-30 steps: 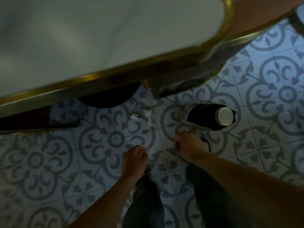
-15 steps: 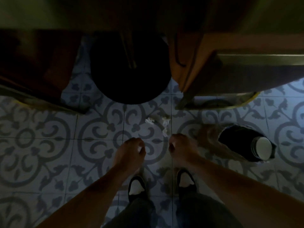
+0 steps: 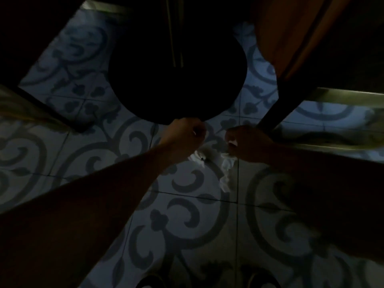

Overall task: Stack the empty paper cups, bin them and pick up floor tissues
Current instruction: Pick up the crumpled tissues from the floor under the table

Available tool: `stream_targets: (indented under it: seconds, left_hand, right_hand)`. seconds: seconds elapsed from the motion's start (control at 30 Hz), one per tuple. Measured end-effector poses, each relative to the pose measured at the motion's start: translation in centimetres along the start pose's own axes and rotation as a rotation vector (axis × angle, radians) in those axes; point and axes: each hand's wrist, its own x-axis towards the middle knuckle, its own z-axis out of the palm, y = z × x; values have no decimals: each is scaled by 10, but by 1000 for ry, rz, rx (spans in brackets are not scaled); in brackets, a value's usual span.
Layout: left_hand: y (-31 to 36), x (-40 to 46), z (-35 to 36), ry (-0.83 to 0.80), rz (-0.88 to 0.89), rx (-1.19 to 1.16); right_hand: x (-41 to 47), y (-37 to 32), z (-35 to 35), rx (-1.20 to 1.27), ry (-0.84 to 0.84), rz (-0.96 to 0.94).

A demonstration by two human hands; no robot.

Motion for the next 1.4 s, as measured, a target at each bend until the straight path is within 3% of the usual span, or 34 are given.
stream_targets:
  seconds: [0.17,0.33,0.4,0.57,0.7,0.87,1.0,1.17,1.4]
  left_hand:
    - [-18,23,20,-98,90,178]
    - [-15,16,10,-319,118,349]
    - [-23,12,16,-370,156,378]
    - [-52,5,38,-500,259,522]
    - [-58,8,46,-483,290,491]
    - [-59,8,53,-617,369,502]
    - [-56,13,57,-697,319,577]
    - [-58,9,57,-743,312,599]
    - [-54,4,52,-847,309,581]
  right_hand:
    - [16,17,14,-74,-59,-139]
    - [-2,15,6,-377,-445,-285]
    - [1,9,-3,-478,-517,-311]
    - [12,-3,11,-380,-259,-348]
    - [-19,7,28,-306,-339,-240]
    - [-46,12,52,-379,-436,-242]
    - [-55,19,70,-256,-388,-200]
    - [-49,15,80,-331,-572,-221]
    - [-47,10,84,-420,-579,-266]
